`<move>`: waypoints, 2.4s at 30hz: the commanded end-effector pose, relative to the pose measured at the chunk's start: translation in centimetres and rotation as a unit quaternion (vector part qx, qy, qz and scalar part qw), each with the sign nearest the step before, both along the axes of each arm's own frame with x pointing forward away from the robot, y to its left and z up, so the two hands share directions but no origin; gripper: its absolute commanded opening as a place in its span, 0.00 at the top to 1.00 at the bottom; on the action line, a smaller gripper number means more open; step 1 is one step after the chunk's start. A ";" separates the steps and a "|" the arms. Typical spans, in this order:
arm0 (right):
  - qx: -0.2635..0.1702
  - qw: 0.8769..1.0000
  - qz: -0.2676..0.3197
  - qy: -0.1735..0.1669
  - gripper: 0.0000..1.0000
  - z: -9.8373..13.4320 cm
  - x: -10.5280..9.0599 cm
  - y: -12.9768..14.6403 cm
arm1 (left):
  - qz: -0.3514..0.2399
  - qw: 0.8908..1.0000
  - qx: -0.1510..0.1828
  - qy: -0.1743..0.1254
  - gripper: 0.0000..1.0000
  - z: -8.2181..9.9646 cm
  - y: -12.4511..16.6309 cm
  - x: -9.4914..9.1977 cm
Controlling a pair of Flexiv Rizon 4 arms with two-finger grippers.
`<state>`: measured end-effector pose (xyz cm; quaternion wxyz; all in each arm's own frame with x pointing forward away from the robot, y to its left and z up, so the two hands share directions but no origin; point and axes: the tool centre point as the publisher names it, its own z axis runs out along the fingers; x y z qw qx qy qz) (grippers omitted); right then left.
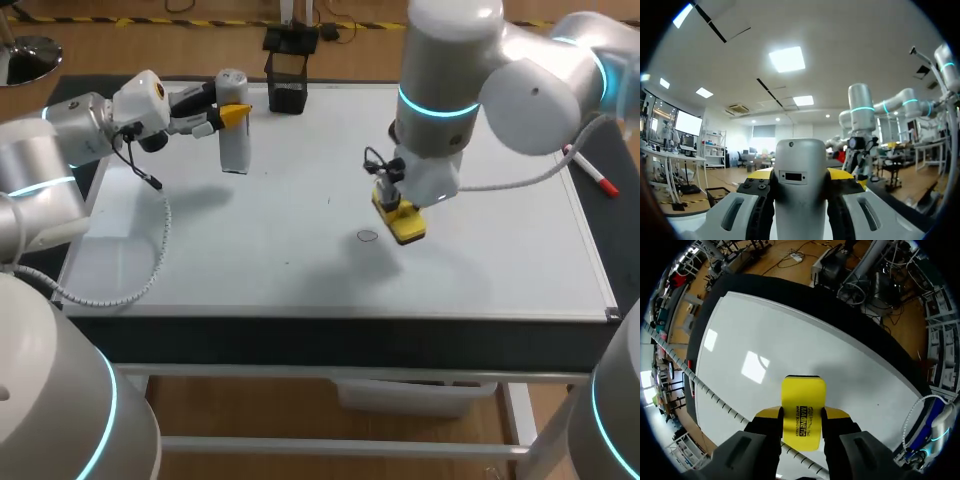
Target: Pick up the inspection probe, press it on each red-marked spot on the whiteboard one by one, put down the probe, pick up the eraser, and wipe off all the red marks.
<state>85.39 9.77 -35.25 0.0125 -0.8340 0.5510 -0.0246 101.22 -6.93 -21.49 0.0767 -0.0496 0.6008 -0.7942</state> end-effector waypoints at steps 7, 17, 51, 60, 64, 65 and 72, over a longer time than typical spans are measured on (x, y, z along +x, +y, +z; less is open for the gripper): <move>-0.004 1.000 0.018 0.019 1.00 -2.2 0.9 4.2 | 0.001 1.000 -0.002 -0.001 1.00 0.0 0.0 0.0; -0.004 0.999 0.020 0.024 1.00 -4.0 1.0 6.0 | 0.001 1.000 -0.002 -0.001 1.00 0.0 0.0 0.0; -0.022 0.998 -0.042 0.033 1.00 -6.8 3.6 0.2 | 0.001 1.000 -0.002 -0.001 1.00 0.0 0.0 0.0; -0.034 0.997 -0.063 0.032 1.00 -6.6 4.3 -1.8 | 0.001 1.000 -0.002 -0.001 1.00 0.0 0.0 0.0; -0.038 0.996 -0.072 0.027 1.00 -6.0 4.9 -2.7 | 0.001 1.000 -0.002 -0.001 1.00 0.0 0.0 0.0; -0.037 0.996 -0.076 0.028 1.00 -5.9 5.1 -3.0 | 0.001 1.000 -0.002 -0.001 1.00 0.0 0.0 0.0; -0.032 0.995 -0.091 0.025 1.00 -4.1 6.1 -4.7 | 0.001 1.000 -0.002 -0.001 1.00 0.0 0.0 0.0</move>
